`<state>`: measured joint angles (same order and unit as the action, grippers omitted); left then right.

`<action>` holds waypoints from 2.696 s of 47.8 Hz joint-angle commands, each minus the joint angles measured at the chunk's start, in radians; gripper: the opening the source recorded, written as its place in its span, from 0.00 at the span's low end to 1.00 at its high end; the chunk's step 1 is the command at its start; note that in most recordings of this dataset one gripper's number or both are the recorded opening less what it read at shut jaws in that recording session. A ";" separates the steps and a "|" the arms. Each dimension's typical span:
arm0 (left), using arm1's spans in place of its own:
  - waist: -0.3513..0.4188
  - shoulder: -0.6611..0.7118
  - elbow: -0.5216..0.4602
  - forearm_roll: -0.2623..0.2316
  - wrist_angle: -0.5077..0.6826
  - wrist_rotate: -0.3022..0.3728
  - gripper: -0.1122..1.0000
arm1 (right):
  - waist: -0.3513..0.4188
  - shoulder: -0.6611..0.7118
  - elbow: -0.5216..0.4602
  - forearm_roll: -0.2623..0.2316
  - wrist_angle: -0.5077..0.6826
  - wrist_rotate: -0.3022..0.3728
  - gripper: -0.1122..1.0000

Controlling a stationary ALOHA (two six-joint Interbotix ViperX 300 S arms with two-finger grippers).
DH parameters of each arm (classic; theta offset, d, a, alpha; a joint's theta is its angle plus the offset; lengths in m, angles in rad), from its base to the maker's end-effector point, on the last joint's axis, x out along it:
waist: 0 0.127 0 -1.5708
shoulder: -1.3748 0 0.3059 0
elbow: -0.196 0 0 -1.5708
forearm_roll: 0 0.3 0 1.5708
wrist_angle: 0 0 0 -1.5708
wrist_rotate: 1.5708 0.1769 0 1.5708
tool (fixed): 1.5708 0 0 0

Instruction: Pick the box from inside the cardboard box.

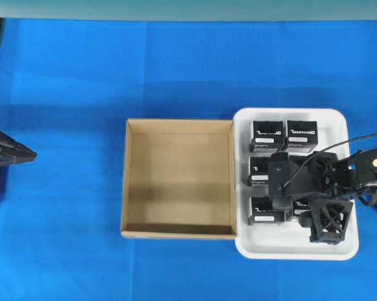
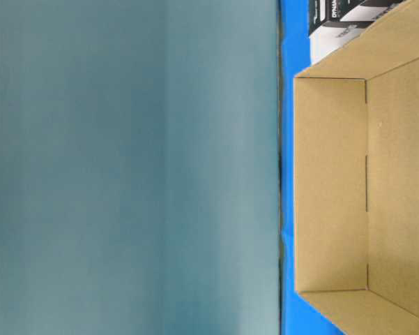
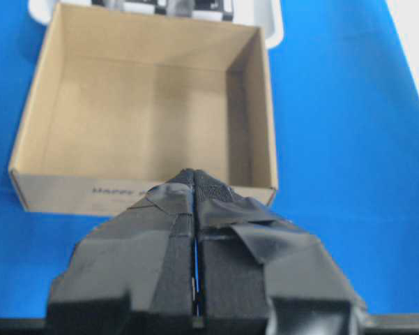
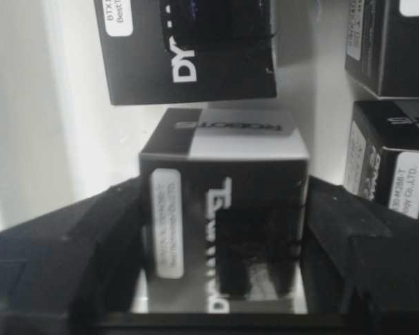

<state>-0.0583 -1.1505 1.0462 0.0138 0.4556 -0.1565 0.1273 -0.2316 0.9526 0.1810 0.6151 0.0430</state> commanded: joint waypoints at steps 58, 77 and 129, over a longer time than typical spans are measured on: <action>0.000 0.014 -0.034 0.003 -0.008 -0.002 0.05 | -0.127 -0.532 -0.117 0.005 0.118 0.003 0.93; 0.002 0.009 -0.040 0.005 -0.077 0.014 0.05 | -0.127 -0.657 -0.103 0.005 0.075 0.000 0.93; 0.002 0.011 -0.040 0.005 -0.080 0.011 0.05 | -0.127 -0.738 -0.063 0.003 -0.184 0.000 0.93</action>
<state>-0.0583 -1.1490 1.0370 0.0153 0.3881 -0.1442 0.0015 -0.9679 0.8943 0.1825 0.4449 0.0414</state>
